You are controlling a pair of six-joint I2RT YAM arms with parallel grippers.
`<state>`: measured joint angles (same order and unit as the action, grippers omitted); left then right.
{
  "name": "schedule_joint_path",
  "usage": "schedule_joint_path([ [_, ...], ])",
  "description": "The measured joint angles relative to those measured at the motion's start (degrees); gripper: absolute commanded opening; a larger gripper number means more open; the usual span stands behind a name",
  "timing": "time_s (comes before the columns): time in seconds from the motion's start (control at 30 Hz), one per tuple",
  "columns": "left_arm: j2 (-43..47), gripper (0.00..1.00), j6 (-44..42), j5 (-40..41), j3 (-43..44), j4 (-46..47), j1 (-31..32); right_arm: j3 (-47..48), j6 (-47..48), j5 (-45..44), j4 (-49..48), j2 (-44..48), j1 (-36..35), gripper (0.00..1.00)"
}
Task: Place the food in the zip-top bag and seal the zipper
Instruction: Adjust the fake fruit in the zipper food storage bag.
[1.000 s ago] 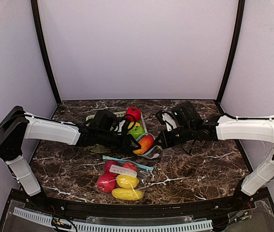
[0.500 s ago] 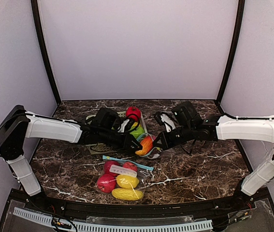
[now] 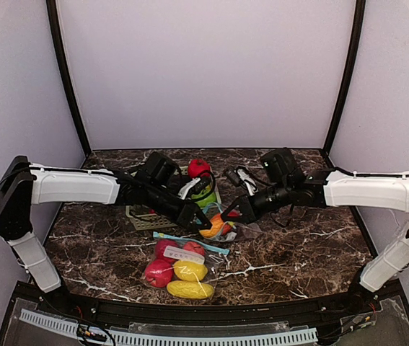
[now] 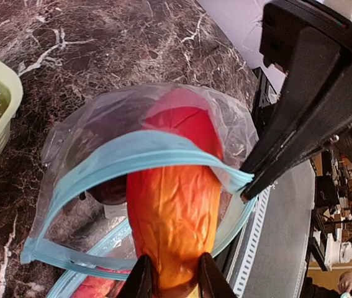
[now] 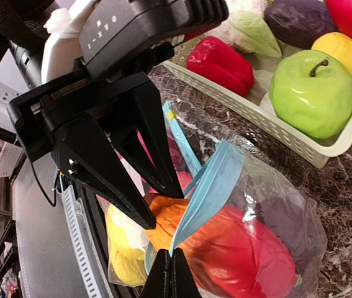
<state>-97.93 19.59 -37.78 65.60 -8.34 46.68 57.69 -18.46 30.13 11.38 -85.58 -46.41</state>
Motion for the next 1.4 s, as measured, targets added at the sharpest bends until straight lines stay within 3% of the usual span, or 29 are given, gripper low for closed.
schedule_joint_path([
  [0.6,0.0,0.01,-12.1,-7.0,5.2,-8.3,-0.1,-3.1,2.2,12.5,-5.7,1.7,2.7,0.0],
  [0.97,-6.2,0.01,-17.1,-10.9,12.8,-11.6,0.9,-3.6,3.6,19.0,-8.3,0.3,3.0,0.0],
  [1.33,-9.5,0.01,-17.8,-11.3,14.8,-10.8,1.1,-5.1,4.2,21.5,-10.6,-0.9,3.8,0.0],
  [1.4,-9.7,0.04,-17.1,-11.1,14.7,-9.6,1.1,-5.5,4.0,21.5,-11.7,-0.9,3.9,0.0],
])
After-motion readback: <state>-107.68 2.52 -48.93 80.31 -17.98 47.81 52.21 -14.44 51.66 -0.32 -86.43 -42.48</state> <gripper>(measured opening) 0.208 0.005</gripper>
